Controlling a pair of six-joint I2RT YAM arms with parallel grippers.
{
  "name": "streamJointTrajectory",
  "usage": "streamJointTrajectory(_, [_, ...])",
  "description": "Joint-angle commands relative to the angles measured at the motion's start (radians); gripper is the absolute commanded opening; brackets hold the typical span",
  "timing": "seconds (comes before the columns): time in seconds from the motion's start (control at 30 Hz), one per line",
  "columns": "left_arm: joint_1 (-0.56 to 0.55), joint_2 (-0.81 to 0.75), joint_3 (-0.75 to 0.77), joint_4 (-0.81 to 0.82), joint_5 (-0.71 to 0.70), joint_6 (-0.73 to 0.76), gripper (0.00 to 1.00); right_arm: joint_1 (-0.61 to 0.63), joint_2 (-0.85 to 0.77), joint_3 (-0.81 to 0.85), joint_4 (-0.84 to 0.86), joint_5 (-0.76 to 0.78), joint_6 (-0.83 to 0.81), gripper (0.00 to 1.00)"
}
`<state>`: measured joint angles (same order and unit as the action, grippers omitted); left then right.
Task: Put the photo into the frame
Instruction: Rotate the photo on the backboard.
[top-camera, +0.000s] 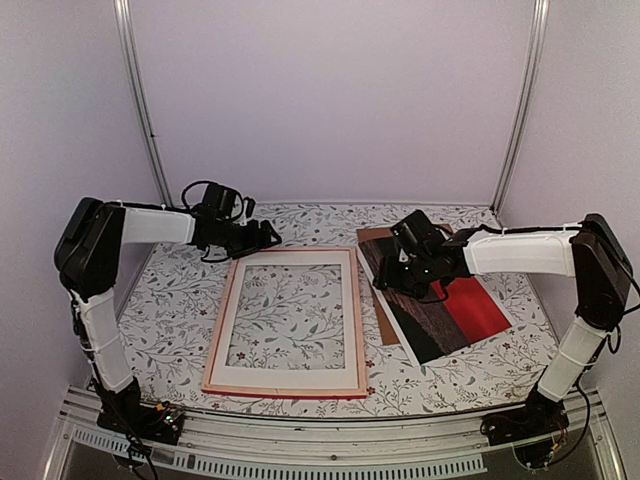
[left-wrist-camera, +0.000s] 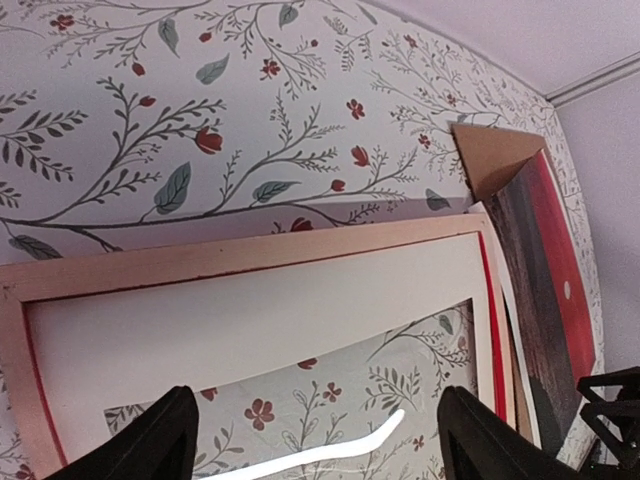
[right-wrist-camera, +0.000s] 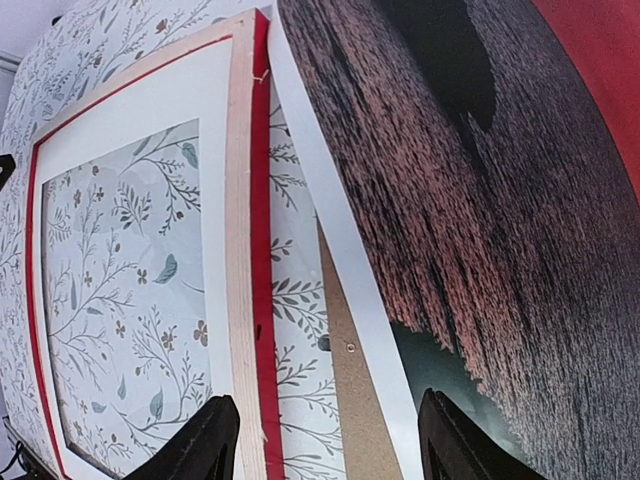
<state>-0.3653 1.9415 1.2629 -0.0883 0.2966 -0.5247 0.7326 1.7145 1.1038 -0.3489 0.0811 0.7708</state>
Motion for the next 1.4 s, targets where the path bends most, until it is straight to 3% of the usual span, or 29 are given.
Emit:
streamJointTrajectory(0.0, [-0.031, 0.0, 0.027, 0.025, 0.022, -0.003, 0.85, -0.003, 0.038, 0.072, 0.043, 0.009, -0.067, 0.65])
streamJointTrajectory(0.2, [-0.06, -0.044, 0.017, -0.014, -0.058, 0.017, 0.85, -0.056, 0.077, 0.125, -0.027, 0.079, -0.087, 0.66])
streamJointTrajectory(0.37, [-0.084, -0.127, -0.035, -0.059, -0.165, 0.05, 0.85, -0.182, 0.047, 0.106, -0.082, 0.11, -0.14, 0.69])
streamJointTrajectory(0.57, [-0.128, -0.204, -0.098, -0.057, -0.163, 0.057, 0.87, -0.362, 0.04, 0.087, -0.126, 0.096, -0.221, 0.79])
streamJointTrajectory(0.77, [-0.232, -0.221, -0.089, -0.047, -0.112, 0.053, 0.95, -0.539, 0.002, 0.013, -0.159, 0.086, -0.27, 0.83])
streamJointTrajectory(0.97, [-0.369, -0.151, 0.013, -0.062, -0.11, 0.044, 1.0, -0.686, -0.055, -0.109, -0.163, 0.001, -0.308, 0.83])
streamJointTrajectory(1.37, [-0.573, 0.167, 0.364, -0.17, -0.043, 0.046, 1.0, -0.792, -0.114, -0.27, -0.083, -0.18, -0.333, 0.81])
